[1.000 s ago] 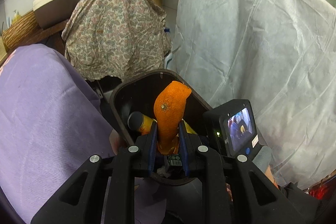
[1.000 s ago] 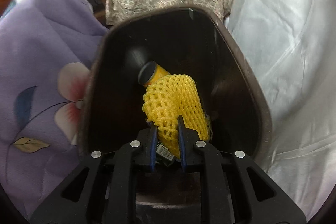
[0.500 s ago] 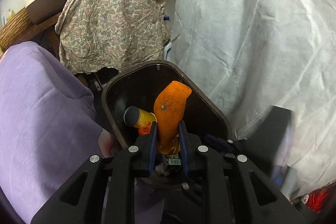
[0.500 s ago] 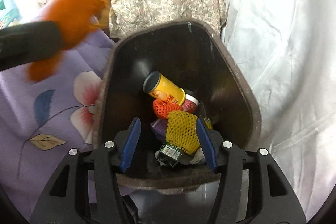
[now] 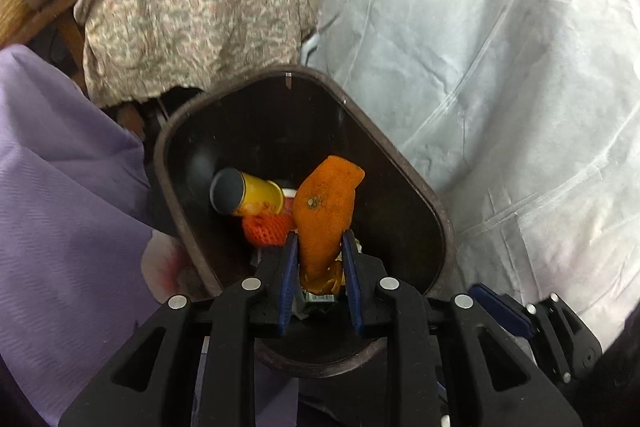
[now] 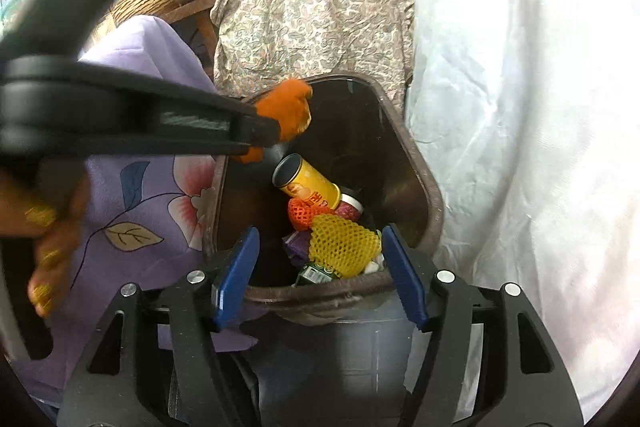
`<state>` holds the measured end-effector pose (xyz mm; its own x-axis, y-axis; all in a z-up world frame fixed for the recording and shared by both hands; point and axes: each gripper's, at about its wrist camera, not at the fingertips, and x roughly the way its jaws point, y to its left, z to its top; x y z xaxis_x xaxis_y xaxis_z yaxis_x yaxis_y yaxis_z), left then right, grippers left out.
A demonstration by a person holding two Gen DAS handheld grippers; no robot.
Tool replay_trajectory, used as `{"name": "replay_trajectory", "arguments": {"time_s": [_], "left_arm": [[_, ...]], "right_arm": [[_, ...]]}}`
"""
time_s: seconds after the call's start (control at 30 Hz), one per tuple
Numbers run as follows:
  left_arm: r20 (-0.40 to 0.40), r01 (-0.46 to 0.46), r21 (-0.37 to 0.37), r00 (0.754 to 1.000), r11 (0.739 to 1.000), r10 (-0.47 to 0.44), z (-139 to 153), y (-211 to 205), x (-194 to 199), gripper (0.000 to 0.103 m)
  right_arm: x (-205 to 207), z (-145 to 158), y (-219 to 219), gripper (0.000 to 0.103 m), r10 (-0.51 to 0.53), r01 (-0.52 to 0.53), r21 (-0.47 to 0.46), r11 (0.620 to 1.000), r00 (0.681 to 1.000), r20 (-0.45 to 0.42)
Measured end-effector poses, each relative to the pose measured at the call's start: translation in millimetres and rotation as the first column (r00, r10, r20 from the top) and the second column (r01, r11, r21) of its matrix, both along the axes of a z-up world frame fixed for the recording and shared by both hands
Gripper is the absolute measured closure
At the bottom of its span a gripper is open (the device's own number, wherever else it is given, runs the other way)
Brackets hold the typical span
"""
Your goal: Collect trash
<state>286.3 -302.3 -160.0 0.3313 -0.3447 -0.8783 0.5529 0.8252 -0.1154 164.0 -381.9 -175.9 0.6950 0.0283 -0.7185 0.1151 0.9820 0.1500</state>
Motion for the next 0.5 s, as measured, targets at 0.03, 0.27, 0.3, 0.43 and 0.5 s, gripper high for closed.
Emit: {"name": "replay_trajectory", "arguments": {"time_s": [0.03,0.27,0.3,0.43,0.5], "left_arm": [[-0.003,0.0,0.005,1.0,1.0,0.0,-1,-1,1,0.075],[0.02,0.023,-0.019,1.0,1.0,-0.023,3,-5,-5,0.035],[0.026,0.028,-0.016,0.999,0.999,-0.028,4,-5,-7,0.034],[0.072,0.038,-0.013,0.997,0.999,-0.037,10,-6,-12,0.031],[0.096,0.031,-0.027,0.995,0.999,-0.029,17,-2,-15,0.028]], "right_arm": [[-3,0,-1,0.039,-0.003,0.003,0.002,1.0,1.0,-0.001],[-15,4,5,0.038,-0.007,0.007,-0.006,1.0,1.0,0.009],[-16,4,5,0.038,-0.009,0.009,-0.001,1.0,1.0,0.009],[-22,7,8,0.037,-0.01,0.01,-0.005,1.0,1.0,0.016],[-25,11,10,0.035,-0.015,0.015,-0.016,1.0,1.0,0.025]]}}
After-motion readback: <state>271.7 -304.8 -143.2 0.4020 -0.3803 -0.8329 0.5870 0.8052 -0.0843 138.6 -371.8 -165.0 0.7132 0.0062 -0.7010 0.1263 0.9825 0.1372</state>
